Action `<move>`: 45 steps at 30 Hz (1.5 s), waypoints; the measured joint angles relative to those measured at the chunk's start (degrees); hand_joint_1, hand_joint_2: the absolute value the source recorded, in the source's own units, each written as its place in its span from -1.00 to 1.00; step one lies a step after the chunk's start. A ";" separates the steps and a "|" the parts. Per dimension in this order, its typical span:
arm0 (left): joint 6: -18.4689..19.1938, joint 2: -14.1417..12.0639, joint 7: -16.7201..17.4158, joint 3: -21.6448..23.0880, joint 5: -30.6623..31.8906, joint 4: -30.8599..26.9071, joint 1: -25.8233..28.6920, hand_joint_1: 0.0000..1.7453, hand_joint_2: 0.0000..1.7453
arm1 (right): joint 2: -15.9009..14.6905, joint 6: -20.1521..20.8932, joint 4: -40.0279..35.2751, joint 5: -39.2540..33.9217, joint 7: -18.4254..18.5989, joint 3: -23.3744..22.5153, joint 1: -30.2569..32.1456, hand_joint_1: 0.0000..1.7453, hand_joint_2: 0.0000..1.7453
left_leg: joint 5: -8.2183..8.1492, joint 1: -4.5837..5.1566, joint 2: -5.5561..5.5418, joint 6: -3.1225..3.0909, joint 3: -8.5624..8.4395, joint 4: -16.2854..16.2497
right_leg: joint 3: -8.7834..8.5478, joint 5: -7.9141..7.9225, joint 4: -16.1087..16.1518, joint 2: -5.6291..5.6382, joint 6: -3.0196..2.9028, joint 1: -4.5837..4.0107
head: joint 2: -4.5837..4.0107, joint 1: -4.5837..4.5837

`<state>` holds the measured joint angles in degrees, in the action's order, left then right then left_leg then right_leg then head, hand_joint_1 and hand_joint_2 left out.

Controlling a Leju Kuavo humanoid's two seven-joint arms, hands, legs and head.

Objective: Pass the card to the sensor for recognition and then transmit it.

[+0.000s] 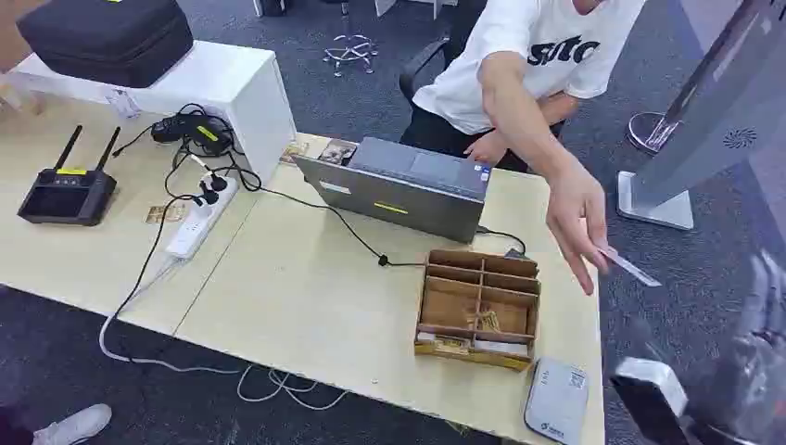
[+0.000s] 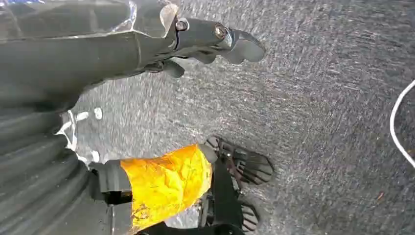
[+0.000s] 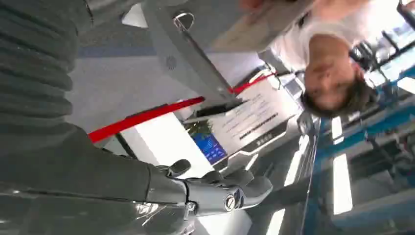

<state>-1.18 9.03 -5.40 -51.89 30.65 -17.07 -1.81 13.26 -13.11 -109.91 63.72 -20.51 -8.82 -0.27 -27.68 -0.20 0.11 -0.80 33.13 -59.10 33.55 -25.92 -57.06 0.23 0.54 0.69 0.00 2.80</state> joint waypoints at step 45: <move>0.66 -1.36 -0.22 -6.34 9.59 0.00 -0.59 -1.00 1.00 | -4.61 1.45 19.10 -5.85 5.91 14.57 -12.12 1.00 1.00 | 0.13 0.03 -0.14 -0.04 0.22 -0.02 | 0.25 0.07 0.04 -0.10 0.04 0.01 | 0.00 -0.02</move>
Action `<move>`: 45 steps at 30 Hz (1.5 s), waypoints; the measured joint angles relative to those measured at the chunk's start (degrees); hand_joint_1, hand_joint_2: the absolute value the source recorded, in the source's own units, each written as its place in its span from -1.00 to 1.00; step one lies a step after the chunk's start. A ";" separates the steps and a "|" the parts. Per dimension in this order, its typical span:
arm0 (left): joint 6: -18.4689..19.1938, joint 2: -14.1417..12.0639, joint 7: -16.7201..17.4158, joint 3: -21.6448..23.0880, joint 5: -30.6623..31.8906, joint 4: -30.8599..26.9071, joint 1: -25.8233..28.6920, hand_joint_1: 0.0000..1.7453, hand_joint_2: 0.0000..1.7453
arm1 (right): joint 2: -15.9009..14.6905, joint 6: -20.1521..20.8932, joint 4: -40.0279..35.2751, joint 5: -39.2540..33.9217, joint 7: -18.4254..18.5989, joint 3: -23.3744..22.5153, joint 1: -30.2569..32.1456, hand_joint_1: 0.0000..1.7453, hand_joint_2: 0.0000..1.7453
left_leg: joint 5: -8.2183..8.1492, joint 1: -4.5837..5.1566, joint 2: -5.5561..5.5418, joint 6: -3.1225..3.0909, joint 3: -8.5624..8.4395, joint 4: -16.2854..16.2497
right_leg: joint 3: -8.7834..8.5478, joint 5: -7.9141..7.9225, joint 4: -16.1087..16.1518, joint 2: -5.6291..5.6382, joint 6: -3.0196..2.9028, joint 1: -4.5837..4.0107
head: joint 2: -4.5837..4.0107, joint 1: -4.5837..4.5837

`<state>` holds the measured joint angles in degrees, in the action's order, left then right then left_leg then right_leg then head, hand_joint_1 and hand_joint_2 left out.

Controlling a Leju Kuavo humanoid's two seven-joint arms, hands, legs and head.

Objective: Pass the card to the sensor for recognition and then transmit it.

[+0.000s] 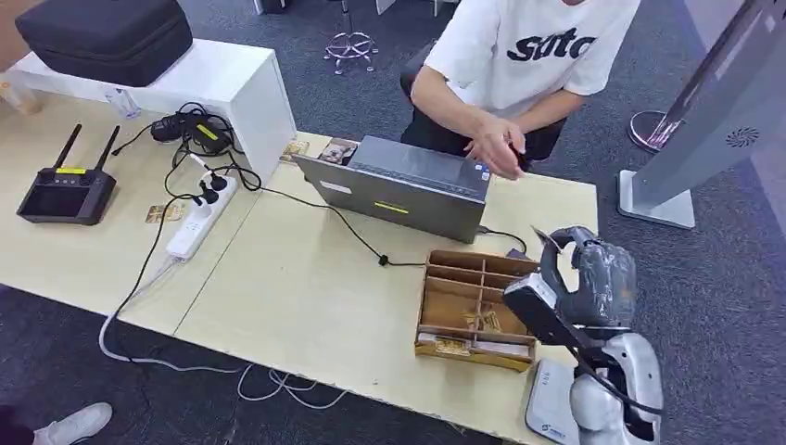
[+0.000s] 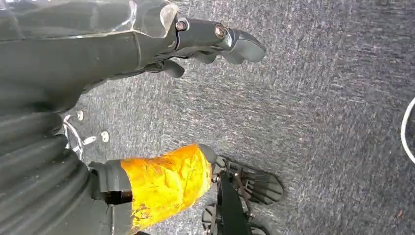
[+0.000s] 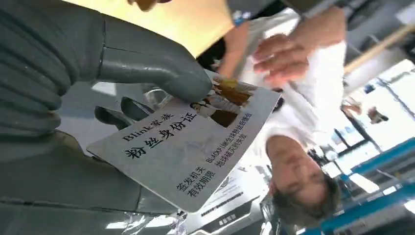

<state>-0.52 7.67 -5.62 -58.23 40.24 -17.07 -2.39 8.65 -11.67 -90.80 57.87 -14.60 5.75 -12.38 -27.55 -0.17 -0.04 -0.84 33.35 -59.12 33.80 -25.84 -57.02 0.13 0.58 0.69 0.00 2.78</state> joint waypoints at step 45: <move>-0.57 0.96 -1.70 -10.99 1.05 -0.20 -0.11 -1.00 1.00 | -16.39 7.19 -5.19 -1.48 -2.34 -2.40 29.75 1.00 1.00 | -0.19 0.04 0.04 -0.06 -0.01 0.00 | -0.02 -0.05 0.05 -0.01 0.07 0.03 | 0.00 0.00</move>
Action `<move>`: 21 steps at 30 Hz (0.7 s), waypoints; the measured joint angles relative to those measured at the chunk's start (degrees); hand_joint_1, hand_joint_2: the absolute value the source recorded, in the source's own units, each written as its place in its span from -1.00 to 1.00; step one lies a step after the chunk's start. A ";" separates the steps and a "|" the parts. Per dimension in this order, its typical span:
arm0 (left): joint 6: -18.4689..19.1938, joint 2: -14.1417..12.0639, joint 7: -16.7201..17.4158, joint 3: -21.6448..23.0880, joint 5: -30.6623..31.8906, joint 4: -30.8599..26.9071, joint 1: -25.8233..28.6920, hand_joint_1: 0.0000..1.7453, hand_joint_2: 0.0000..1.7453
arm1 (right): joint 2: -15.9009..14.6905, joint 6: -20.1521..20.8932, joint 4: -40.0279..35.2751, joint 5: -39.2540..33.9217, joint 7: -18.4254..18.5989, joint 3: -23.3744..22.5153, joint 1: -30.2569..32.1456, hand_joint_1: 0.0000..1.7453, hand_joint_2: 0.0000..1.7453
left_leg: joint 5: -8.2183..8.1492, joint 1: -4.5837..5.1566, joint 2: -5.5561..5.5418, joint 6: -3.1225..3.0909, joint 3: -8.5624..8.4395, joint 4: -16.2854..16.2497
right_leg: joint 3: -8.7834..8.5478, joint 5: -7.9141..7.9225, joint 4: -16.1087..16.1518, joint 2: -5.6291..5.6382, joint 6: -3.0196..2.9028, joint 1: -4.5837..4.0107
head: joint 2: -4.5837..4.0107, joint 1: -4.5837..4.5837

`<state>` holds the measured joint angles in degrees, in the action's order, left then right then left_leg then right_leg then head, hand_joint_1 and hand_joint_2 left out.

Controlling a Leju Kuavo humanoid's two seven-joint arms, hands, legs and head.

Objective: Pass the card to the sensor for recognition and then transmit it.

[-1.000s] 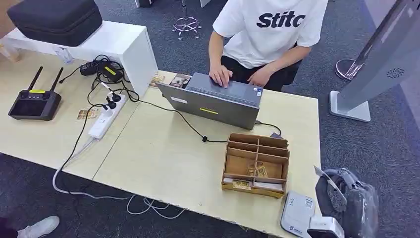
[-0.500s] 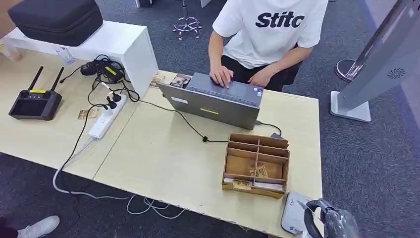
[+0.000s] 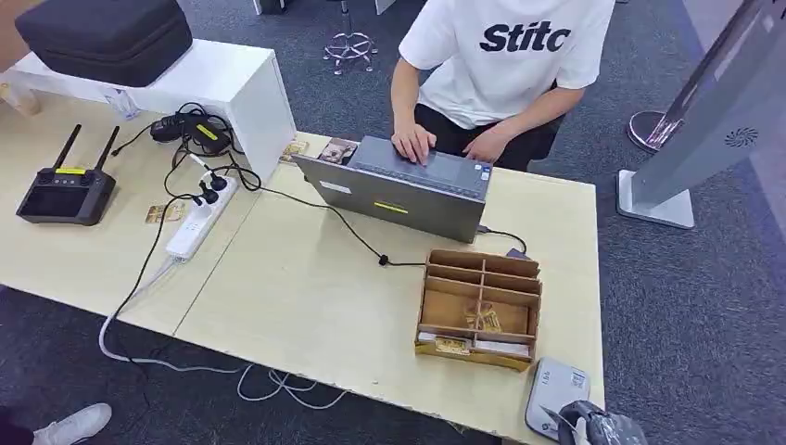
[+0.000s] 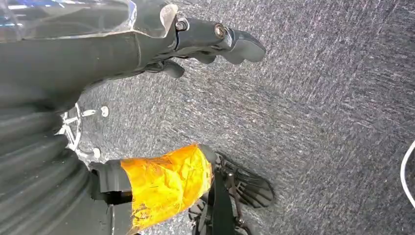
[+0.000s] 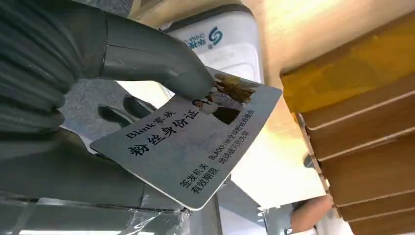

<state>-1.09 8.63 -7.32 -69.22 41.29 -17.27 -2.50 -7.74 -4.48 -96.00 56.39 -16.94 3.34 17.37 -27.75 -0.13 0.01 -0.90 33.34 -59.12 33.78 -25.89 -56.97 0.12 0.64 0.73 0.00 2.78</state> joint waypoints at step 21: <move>0.07 -0.02 -0.15 -0.87 2.03 -0.02 -0.50 -1.00 1.00 | -1.57 -3.45 5.18 7.87 9.14 6.34 -4.73 1.00 1.00 | 0.00 -0.01 0.03 0.00 -0.15 0.00 | -0.15 0.01 0.00 0.04 0.00 0.00 | 0.00 0.00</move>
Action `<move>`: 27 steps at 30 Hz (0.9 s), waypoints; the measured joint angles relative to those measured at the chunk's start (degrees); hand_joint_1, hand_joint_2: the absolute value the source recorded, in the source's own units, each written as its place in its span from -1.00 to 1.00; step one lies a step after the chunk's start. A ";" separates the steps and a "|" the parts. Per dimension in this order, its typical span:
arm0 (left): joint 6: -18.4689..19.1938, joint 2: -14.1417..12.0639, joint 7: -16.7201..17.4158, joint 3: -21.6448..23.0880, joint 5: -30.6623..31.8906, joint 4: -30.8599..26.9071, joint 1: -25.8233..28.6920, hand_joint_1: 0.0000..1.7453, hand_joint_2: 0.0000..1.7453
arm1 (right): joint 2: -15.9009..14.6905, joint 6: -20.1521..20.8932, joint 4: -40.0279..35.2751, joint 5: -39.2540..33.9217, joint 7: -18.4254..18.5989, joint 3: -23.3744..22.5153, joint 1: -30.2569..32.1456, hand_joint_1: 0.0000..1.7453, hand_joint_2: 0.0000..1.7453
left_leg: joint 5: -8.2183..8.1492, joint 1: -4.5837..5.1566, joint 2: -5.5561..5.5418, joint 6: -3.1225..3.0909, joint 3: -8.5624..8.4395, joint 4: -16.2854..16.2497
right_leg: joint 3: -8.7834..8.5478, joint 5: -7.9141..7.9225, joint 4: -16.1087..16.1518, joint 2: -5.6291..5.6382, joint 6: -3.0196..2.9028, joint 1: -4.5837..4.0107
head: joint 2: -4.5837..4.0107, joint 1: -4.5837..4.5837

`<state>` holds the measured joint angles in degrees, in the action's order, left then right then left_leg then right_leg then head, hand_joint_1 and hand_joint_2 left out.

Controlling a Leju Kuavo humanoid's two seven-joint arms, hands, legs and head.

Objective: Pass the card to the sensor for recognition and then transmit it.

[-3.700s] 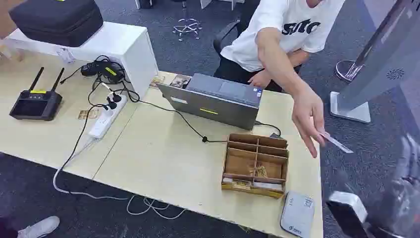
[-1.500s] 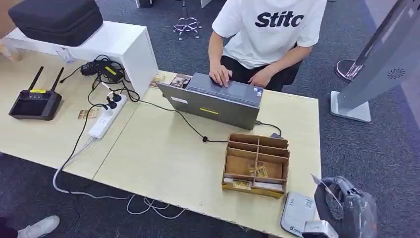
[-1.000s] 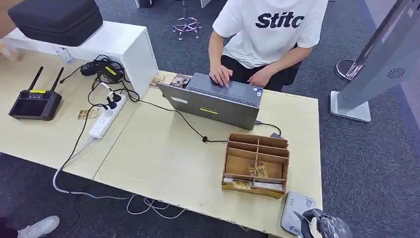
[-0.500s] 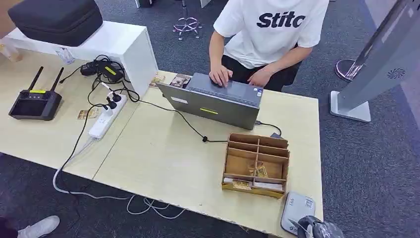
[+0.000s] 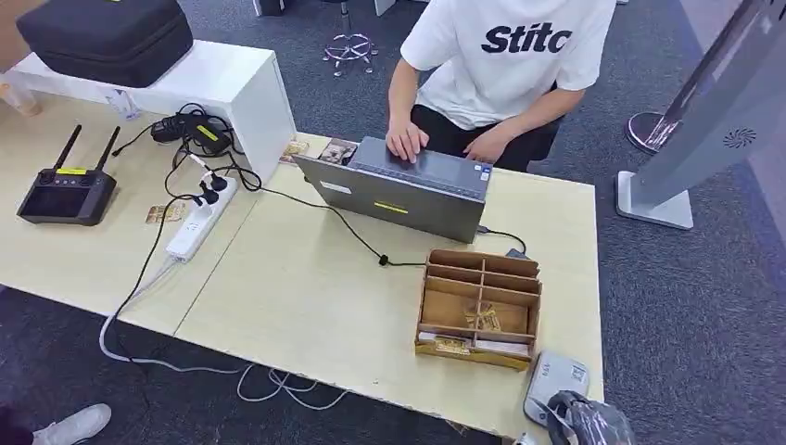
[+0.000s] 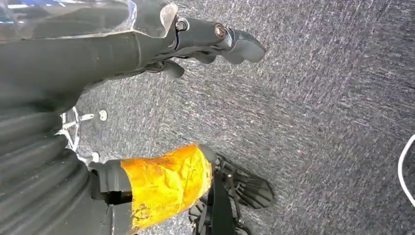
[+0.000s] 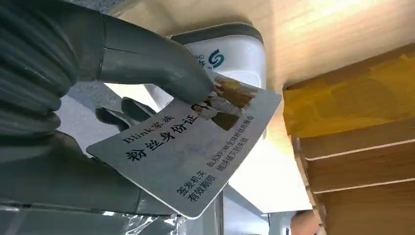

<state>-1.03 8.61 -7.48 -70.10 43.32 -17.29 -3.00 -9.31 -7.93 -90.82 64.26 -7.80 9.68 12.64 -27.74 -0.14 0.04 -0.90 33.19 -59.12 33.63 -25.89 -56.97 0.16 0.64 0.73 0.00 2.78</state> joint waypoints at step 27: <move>0.48 1.16 -0.17 -2.16 4.13 -1.07 -0.47 -1.00 1.00 | 1.55 5.30 -8.25 0.37 -4.72 -1.63 -13.82 1.00 1.00 | 0.13 -0.01 0.17 -0.01 0.08 0.01 | 0.03 0.13 -0.06 0.12 -0.02 0.02 | 0.00 0.02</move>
<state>-0.55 9.77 -7.65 -72.26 47.45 -18.36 -3.47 -7.76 -2.64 -99.07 64.63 -12.52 8.05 -1.18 -27.61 -0.15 0.21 -0.91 33.27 -59.12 33.66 -25.76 -57.03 0.29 0.63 0.75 0.00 2.80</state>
